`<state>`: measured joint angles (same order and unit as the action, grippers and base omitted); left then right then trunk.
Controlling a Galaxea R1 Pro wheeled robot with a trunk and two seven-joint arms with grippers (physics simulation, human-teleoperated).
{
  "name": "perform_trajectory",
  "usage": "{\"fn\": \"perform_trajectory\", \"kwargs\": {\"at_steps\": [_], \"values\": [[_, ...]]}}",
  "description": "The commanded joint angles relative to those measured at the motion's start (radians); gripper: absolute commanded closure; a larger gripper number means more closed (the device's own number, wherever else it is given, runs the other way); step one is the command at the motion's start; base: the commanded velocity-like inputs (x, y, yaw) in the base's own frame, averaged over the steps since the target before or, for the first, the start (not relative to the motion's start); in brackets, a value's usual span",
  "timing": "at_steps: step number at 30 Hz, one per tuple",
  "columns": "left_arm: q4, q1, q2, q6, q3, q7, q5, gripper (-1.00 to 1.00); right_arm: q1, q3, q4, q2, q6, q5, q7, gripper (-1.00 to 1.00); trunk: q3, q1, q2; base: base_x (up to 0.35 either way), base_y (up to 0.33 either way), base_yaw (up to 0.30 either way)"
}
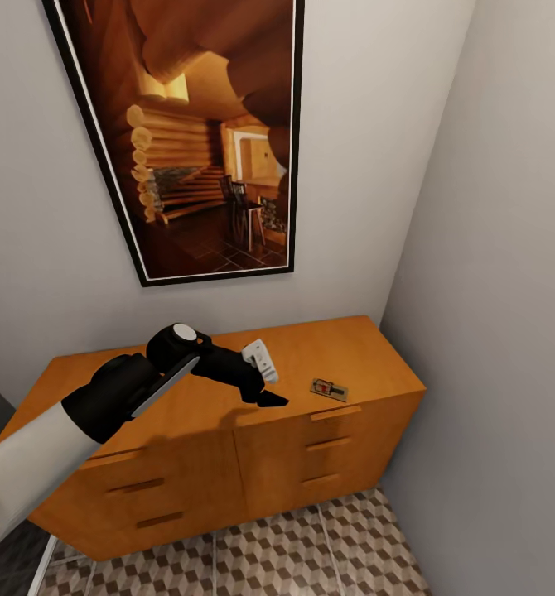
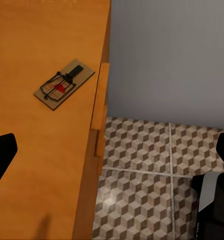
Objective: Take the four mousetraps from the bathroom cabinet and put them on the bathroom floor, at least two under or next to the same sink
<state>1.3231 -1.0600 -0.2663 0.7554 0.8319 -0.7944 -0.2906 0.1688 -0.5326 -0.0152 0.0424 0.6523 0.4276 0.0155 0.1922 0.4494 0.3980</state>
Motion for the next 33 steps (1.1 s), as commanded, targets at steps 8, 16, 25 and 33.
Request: {"fn": "perform_trajectory", "kwargs": {"at_steps": [8,16,25,33], "values": [[0.026,-0.001,-0.002,0.005,0.004,0.001,-0.005,-1.0,-0.009,-0.005,-0.001,-0.024,-0.049,0.053,0.07,1.0,0.002,0.001,0.002,0.0,0.0,0.0],[0.028,-0.001,-0.002,0.005,0.006,0.001,-0.005,-1.0,-0.009,-0.004,-0.002,-0.039,-0.052,0.195,0.073,1.0,0.002,0.001,0.002,0.0,0.0,-0.046],[0.032,-0.001,-0.004,0.006,0.006,0.001,-0.005,-1.0,-0.009,-0.004,-0.003,-0.046,-0.052,0.205,0.073,1.0,0.002,0.001,0.002,0.001,0.001,-0.264],[0.034,-0.001,-0.005,0.005,0.022,0.001,-0.005,-1.0,-0.009,-0.004,-0.003,-0.048,-0.052,0.206,0.073,1.0,0.002,0.001,0.002,0.089,0.089,-0.267]]}}
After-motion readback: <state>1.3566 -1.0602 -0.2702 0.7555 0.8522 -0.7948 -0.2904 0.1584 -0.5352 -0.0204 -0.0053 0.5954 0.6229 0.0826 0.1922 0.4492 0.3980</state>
